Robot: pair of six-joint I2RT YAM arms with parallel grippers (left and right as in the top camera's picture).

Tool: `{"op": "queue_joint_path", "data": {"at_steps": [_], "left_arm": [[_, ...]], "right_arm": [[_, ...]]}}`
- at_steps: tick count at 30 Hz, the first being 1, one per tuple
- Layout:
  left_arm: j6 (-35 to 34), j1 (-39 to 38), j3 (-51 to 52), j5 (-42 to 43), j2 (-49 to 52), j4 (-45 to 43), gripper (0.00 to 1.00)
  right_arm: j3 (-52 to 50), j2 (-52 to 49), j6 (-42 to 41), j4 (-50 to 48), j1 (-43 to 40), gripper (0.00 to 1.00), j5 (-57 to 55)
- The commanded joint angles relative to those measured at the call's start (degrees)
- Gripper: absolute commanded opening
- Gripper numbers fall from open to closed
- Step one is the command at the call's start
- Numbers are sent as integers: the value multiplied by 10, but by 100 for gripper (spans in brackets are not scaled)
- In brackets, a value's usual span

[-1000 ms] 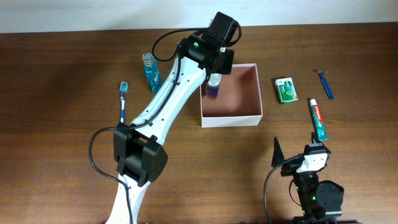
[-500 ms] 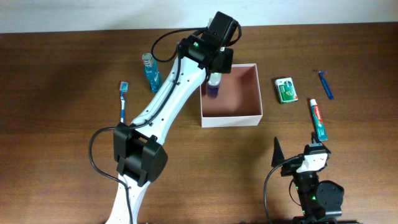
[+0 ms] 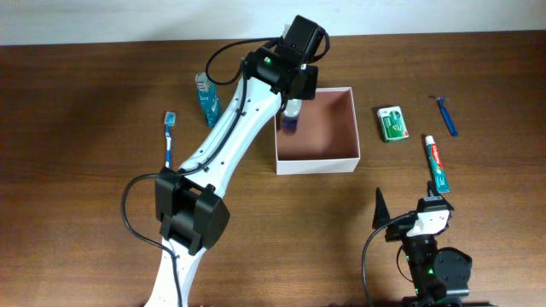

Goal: Pack container
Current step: 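Lower the soap bottle into the box's left corner and release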

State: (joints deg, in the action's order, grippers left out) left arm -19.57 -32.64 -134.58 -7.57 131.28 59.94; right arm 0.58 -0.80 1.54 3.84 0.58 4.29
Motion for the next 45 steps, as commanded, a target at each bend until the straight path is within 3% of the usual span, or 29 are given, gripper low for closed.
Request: {"op": "queue_joint_path", "data": {"at_steps": [1, 35, 36, 37, 45], "left_arm": [[-8, 7, -13, -9, 1, -4, 15], [-8, 10, -13, -8, 21, 7, 17], [-8, 10, -13, -8, 21, 7, 32], [-8, 10, -13, -8, 21, 7, 38], [-7, 12, -13, -9, 21, 5, 38]], "right_arm": [[-3, 6, 0, 3, 5, 99, -5], [-3, 6, 0, 3, 5, 99, -5], [-3, 6, 0, 3, 5, 99, -5], [-3, 6, 0, 3, 5, 99, -5], [-3, 6, 0, 3, 5, 99, -5]]}}
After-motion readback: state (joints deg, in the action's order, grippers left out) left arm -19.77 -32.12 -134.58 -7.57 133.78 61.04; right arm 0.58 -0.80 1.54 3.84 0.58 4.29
